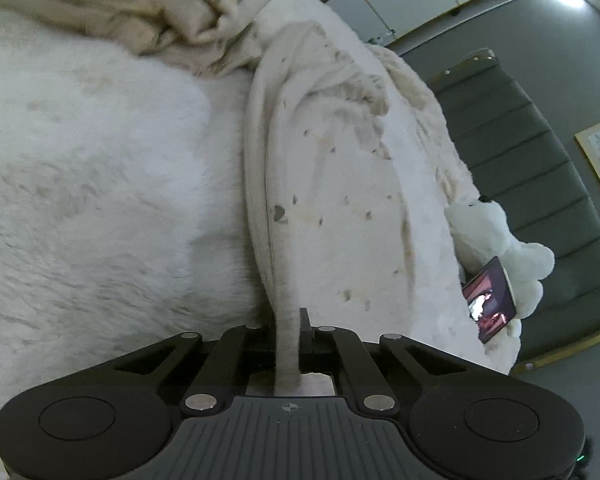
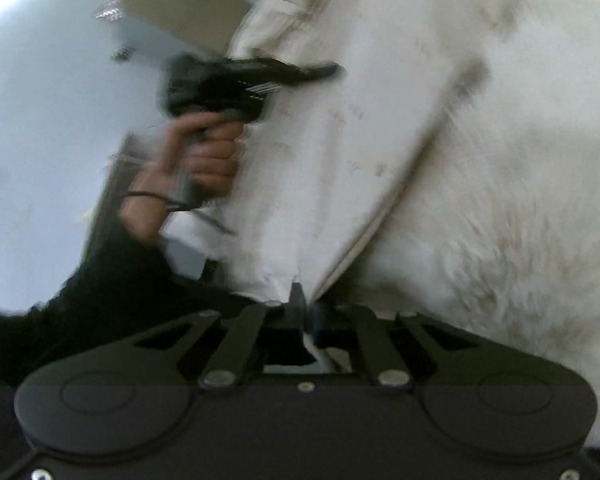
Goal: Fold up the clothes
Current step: 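Pinch the folded pants with the left tool, then open both tools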
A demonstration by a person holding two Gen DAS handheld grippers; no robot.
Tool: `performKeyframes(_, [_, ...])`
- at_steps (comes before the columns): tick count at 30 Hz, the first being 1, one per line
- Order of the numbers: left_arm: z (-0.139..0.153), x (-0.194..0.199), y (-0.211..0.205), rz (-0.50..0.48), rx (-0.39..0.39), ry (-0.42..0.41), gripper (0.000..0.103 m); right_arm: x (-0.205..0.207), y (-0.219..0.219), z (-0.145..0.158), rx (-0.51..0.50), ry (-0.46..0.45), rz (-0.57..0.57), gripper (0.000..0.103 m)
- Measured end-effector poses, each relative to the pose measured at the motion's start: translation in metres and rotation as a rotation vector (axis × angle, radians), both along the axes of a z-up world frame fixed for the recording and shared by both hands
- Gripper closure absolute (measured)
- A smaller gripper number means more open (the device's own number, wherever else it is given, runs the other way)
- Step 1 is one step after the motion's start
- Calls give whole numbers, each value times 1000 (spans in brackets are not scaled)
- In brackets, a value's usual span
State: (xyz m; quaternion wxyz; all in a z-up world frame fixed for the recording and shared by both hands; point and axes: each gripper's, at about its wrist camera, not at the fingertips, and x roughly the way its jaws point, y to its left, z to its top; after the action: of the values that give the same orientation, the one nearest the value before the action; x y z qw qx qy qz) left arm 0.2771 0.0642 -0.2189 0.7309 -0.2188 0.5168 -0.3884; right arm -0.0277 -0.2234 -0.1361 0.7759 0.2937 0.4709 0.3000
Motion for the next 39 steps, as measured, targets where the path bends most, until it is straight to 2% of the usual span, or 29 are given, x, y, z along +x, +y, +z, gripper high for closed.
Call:
performKeyframes(3, [14, -13, 2, -46, 24, -26, 101, -10, -11, 28, -73, -11, 50, 101])
performKeyframes(6, [11, -23, -10, -104, 119, -39, 98, -7, -2, 8, -152, 87, 98, 99])
performKeyframes(9, [1, -20, -14, -100, 160, -9, 94, -10, 19, -26, -310, 209, 200, 96])
performKeyframes(10, [1, -18, -10, -88, 150, 2, 90, -11, 25, -36, -358, 245, 233, 95])
performKeyframes(12, [7, -13, -2, -57, 145, -4, 84, -18, 23, -33, -385, 263, 271, 90])
performKeyframes(14, [16, -8, 6, -33, 133, -23, 68, -24, 20, -29, -411, 279, 306, 88])
performKeyframes(15, [22, -5, 11, -18, 124, -39, 64, -23, 15, -25, -423, 272, 297, 88])
performKeyframes(18, [40, 3, 20, 6, 94, -88, 61, -8, -19, 8, -459, 207, 174, 83])
performKeyframes(20, [42, 5, 14, -12, 104, -99, 60, 7, -32, 26, -460, 148, 95, 70])
performKeyframes(21, [42, 7, 9, -24, 113, -104, 60, 14, -38, 34, -459, 118, 58, 68])
performKeyframes(25, [40, 13, 0, -3, 153, -114, 60, 45, -46, 51, -454, 2, -68, 67])
performKeyframes(29, [41, 20, -5, 35, 169, -129, 60, 91, -53, 72, -510, -124, -216, 63])
performKeyframes(30, [44, 22, -6, 46, 164, -136, 59, 112, -61, 81, -538, -167, -267, 61])
performKeyframes(32, [50, 26, -11, 66, 159, -155, 59, 145, -72, 88, -565, -216, -343, 50])
performKeyframes(33, [53, 30, -15, 74, 156, -165, 59, 162, -79, 89, -571, -230, -376, 48])
performKeyframes(34, [56, 33, -19, 81, 150, -172, 59, 204, -96, 98, -582, -246, -463, 48])
performKeyframes(37, [61, 48, -35, 95, 123, -180, 58, 285, -138, 104, -590, -222, -598, 48])
performKeyframes(39, [61, 63, -46, 111, 111, -171, 58, 347, -163, 106, -624, -172, -689, 48])
